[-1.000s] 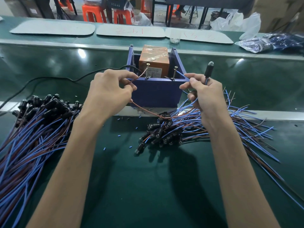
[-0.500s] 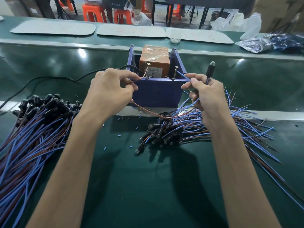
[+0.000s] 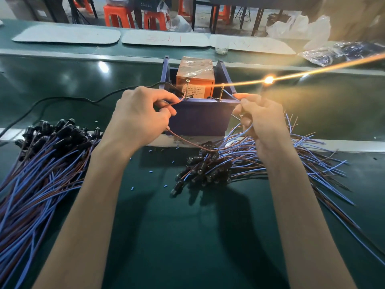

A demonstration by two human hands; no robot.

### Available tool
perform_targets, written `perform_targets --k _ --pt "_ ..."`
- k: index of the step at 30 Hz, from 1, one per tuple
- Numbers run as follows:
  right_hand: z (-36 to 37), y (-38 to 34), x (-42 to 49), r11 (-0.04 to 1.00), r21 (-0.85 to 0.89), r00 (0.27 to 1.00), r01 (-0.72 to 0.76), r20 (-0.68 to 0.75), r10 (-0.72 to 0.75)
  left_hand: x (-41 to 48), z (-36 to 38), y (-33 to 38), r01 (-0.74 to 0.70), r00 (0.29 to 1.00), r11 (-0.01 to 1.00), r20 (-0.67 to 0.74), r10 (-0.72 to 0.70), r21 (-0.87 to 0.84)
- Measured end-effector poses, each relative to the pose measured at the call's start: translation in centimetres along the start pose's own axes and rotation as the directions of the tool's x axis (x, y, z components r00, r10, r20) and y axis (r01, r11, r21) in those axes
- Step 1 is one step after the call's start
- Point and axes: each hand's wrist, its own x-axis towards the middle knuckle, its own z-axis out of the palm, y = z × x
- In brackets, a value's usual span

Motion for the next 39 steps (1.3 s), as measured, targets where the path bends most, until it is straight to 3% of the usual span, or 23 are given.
perform_targets --k 39 --pt "0.0 0.1 -0.1 1.000 -0.001 0.999 -0.018 0.049 0.018 -0.2 2.2 0.5 -0.036 0.994 0.999 0.104 0.036 0.004"
